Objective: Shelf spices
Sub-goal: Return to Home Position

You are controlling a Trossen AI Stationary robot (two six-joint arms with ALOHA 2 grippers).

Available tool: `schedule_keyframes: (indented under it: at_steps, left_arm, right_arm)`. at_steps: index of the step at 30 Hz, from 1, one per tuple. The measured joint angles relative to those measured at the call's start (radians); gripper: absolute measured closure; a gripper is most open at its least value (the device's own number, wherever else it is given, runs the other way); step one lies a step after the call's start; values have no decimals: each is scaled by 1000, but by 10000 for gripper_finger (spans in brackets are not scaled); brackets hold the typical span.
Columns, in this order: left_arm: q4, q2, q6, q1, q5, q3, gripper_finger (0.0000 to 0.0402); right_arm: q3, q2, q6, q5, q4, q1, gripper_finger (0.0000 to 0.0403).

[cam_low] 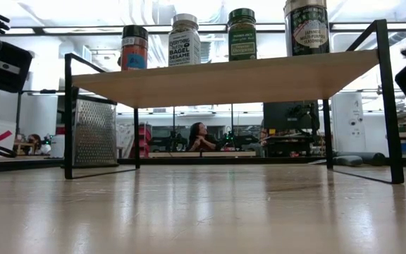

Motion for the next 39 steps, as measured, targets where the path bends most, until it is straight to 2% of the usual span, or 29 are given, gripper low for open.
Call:
schedule_keyframes:
  at_steps: [5, 9, 21, 27, 39]
  left_arm:
    - [-74, -77, 0, 1, 0, 0, 186]
    - [-161, -132, 0, 2, 1, 0, 189]
    - [-160, -249, 0, 30, 9, -1, 177]
    - [-160, -316, 0, 58, 12, -2, 170]
    - [-161, -296, 0, 118, 9, -2, 173]
  right_arm:
    - [0, -200, 0, 2, -1, 0, 349]
    - [0, -308, 0, 3, -48, 0, 358]
    - [0, -652, 0, 3, -289, 0, 355]
    - [0, -651, 0, 22, -316, 0, 341]
    - [0, -650, 0, 22, -311, 0, 325]
